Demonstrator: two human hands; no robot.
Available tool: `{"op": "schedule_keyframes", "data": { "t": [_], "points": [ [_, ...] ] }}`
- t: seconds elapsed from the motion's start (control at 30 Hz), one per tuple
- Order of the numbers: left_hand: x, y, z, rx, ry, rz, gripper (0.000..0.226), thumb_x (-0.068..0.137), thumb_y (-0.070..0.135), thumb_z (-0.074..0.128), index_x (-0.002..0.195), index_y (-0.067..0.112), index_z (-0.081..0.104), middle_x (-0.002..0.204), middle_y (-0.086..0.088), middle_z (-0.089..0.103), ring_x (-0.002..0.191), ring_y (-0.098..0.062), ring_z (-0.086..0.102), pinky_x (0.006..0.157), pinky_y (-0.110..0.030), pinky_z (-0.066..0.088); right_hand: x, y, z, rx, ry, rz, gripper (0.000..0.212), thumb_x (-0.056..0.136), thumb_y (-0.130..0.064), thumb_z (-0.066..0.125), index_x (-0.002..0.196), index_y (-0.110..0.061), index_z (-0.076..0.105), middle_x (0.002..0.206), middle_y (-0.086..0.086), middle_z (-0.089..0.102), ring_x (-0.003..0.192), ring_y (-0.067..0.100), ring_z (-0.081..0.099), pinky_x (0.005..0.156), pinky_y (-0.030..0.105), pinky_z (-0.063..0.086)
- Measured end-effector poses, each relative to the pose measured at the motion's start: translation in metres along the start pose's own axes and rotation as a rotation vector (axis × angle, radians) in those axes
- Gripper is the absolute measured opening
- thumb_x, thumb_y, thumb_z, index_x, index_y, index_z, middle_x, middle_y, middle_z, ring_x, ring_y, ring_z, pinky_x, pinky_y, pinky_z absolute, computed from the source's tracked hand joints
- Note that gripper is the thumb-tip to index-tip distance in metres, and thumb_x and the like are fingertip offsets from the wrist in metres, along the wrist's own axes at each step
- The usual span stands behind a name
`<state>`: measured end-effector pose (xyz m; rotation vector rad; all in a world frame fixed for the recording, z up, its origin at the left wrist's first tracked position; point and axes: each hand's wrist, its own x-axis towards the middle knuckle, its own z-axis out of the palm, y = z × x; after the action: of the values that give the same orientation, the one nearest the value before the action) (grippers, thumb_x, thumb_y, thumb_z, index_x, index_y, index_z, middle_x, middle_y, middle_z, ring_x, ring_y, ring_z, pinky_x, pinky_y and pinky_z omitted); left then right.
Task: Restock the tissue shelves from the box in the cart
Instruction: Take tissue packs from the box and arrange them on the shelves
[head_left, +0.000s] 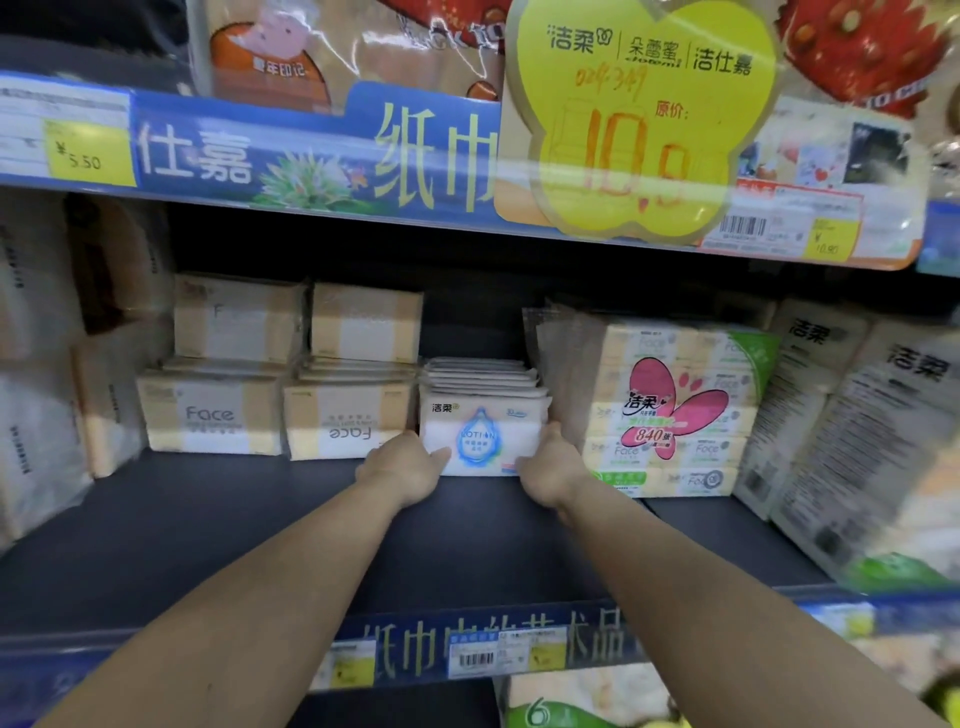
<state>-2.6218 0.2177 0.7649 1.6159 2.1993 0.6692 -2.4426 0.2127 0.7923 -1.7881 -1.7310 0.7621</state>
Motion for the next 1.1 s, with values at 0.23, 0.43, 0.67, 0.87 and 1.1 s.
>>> {"op": "schedule_keyframes", "data": {
  "t": [0.23,0.43,0.67,0.87,1.1],
  "points": [
    [-0.063,0.005,-0.008,-0.058,0.17,0.037,0.055,0.09,0.047,0.054,0.135,0.018,0.045,0.132,-0.012,0.053,0.122,-0.034,0.049,0.101,-0.042,0.043,-0.036,0.028,-0.009,0.083,-0.047,-0.178,0.047,0.078,-0.021,0.049,0.125,-0.018,0.052,0.122,0.005,0.064,0.107,0.025,0.06,0.091,0.034,0.05],
    [-0.161,0.074,0.018,0.113,0.142,0.188,0.056,0.094,0.051,0.045,0.142,0.023,0.039,0.145,-0.008,0.041,0.132,-0.033,0.038,0.105,-0.039,0.036,-0.123,0.082,-0.089,-0.064,0.016,-0.238,0.059,0.098,-0.021,0.05,0.151,-0.014,0.026,0.142,0.01,0.05,0.127,0.027,0.05,0.1,0.03,0.041],
    [-0.317,0.226,0.13,0.225,-0.002,0.53,0.062,0.092,0.054,0.046,0.145,0.025,0.034,0.147,-0.008,0.037,0.135,-0.032,0.033,0.109,-0.039,0.03,-0.242,0.254,-0.23,-0.37,0.154,-0.15,0.061,0.098,-0.034,0.05,0.151,-0.019,0.026,0.153,0.008,0.036,0.137,0.027,0.037,0.106,0.033,0.035],
    [-0.433,0.363,0.233,0.28,-0.119,0.85,0.06,0.09,0.055,0.046,0.141,0.024,0.038,0.143,-0.01,0.043,0.131,-0.033,0.038,0.105,-0.042,0.034,-0.329,0.396,-0.345,-0.453,0.355,0.097,0.057,0.095,-0.038,0.052,0.147,-0.029,0.032,0.146,0.007,0.042,0.131,0.029,0.043,0.098,0.043,0.046],
    [-0.509,0.484,0.342,0.239,-0.247,1.116,0.057,0.091,0.052,0.047,0.142,0.029,0.035,0.146,-0.003,0.038,0.134,-0.03,0.032,0.109,-0.045,0.03,-0.386,0.533,-0.435,-0.467,0.463,0.395,0.058,0.096,-0.039,0.05,0.149,-0.032,0.028,0.152,0.008,0.032,0.138,0.028,0.033,0.106,0.044,0.04]
  ]
}}
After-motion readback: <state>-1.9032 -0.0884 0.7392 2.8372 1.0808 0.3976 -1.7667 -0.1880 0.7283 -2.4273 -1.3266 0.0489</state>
